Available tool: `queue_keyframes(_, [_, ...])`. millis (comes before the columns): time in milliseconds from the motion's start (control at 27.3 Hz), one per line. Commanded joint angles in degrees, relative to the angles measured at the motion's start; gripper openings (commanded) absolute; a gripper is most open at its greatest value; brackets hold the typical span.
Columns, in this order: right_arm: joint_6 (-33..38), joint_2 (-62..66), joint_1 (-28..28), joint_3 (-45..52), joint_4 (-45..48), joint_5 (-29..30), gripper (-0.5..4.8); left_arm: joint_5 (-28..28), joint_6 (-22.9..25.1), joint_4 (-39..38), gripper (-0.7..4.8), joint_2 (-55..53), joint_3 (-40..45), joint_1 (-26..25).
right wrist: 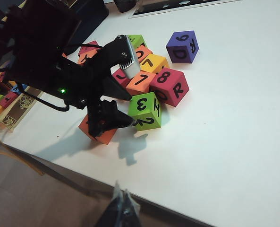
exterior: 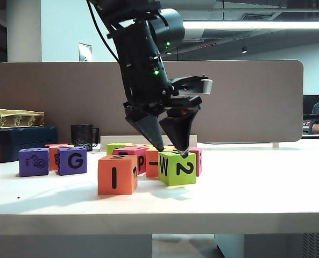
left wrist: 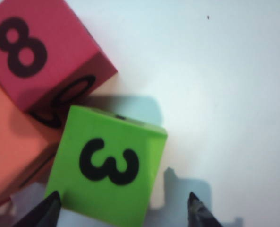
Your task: Select the appropriate blocks from the scattered letter blocks on the table and arrange them in a row to spell out "23".
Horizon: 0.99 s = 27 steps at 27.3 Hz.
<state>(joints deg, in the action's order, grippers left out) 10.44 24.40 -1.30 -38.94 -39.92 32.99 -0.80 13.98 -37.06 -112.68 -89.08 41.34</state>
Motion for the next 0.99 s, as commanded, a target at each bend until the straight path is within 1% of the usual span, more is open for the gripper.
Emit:
queue_keyframes(37, [-0.20,0.09,0.02,-0.11,0.68,0.13,-0.01,0.39,1.11,2.93,3.41,0.22,-0.04,0.04])
queue_keyframes(183, [-0.20,0.09,0.02,-0.11,0.63,0.13,-0.01,1.92,1.38,2.86,3.41,0.24,-0.15,-0.24])
queue_keyframes(293, [-0.20,0.09,0.02,-0.11,0.59,0.13,-0.01,2.05,3.08,2.93,3.47,0.24,-0.11,-0.26])
queue_keyframes(440, [-0.20,0.09,0.02,-0.11,0.63,0.13,-0.01,2.01,3.41,3.02,4.21,0.24,-0.11,-0.59])
queue_keyframes(513, [-0.20,0.09,0.02,-0.11,0.61,0.13,-0.01,2.01,3.39,3.08,4.37,0.04,-0.09,-0.66])
queue_keyframes(660, [-0.20,0.09,0.02,-0.11,0.68,0.11,-0.01,2.03,3.37,3.19,4.37,-0.33,-0.09,-0.68])
queue_keyframes(807, [-0.20,0.09,0.02,-0.11,0.68,0.09,-0.01,1.73,1.62,3.08,4.36,-0.63,0.13,-0.66])
queue_keyframes(990, [-0.20,0.09,0.02,-0.11,0.68,0.09,-0.01,0.55,1.29,3.02,4.35,-2.01,0.17,-0.66])
